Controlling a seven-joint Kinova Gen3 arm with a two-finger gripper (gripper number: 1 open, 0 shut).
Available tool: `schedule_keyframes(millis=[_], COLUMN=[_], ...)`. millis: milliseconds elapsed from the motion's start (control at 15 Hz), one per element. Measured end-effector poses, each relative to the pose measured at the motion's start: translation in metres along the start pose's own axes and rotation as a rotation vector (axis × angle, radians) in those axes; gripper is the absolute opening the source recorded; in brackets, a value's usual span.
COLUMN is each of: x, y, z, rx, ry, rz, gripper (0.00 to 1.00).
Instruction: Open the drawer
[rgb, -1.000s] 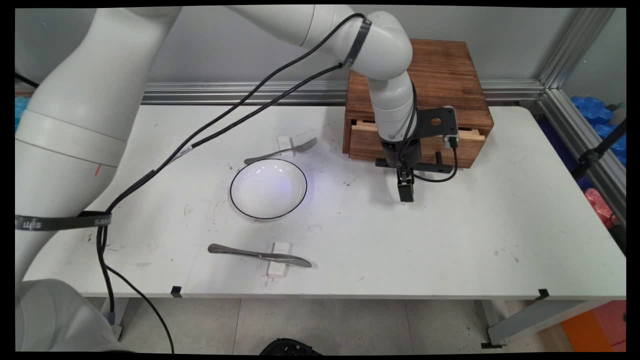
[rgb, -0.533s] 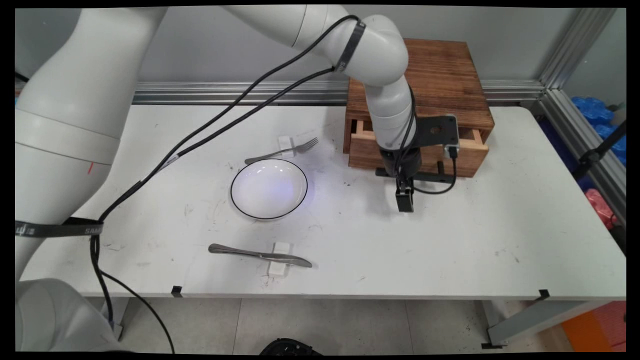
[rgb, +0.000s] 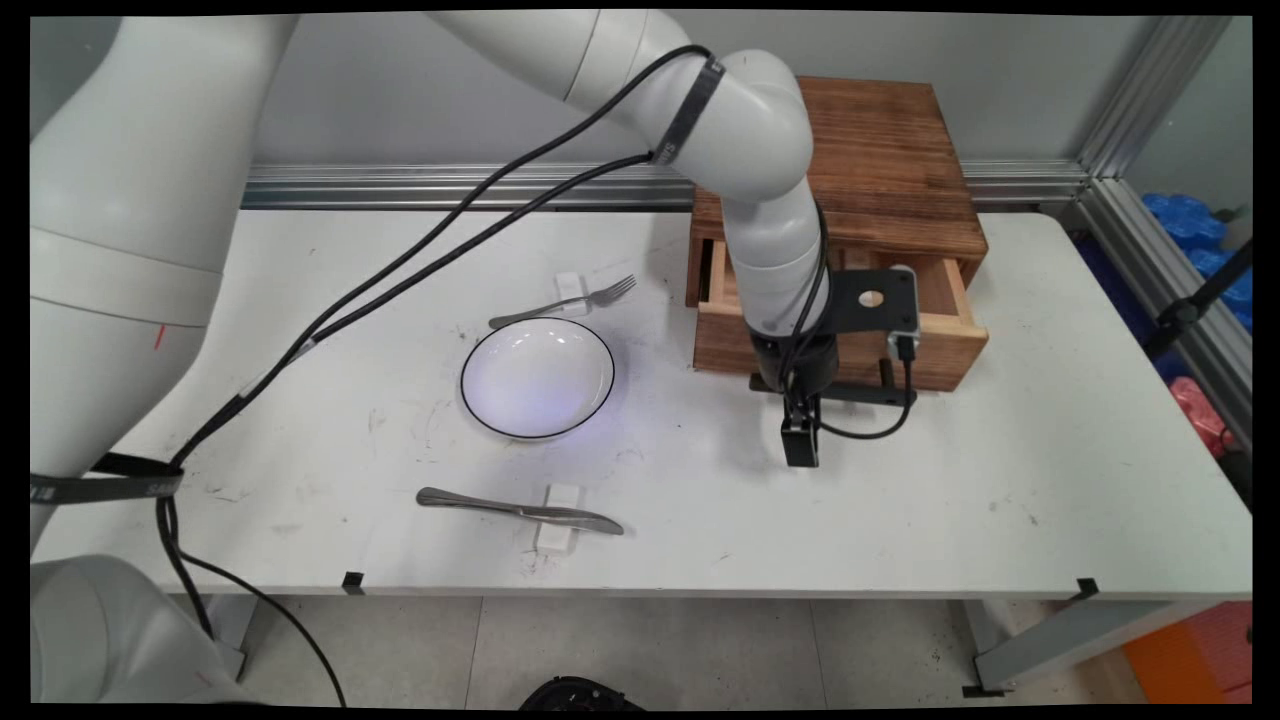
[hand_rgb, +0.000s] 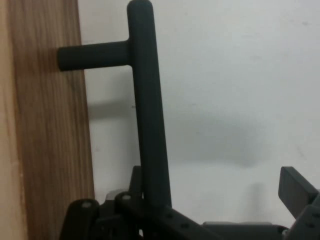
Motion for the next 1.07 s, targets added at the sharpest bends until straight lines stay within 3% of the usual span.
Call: schedule_keyframes(millis=[467, 1067], x=[0.004, 0.005], y=[0.037, 0.082], z=[-0.007, -0.016], rx=[-0.025, -0.021], ry=[-0.009, -0.040], rz=[-0.002, -0.008], gripper=[1.00, 1.00])
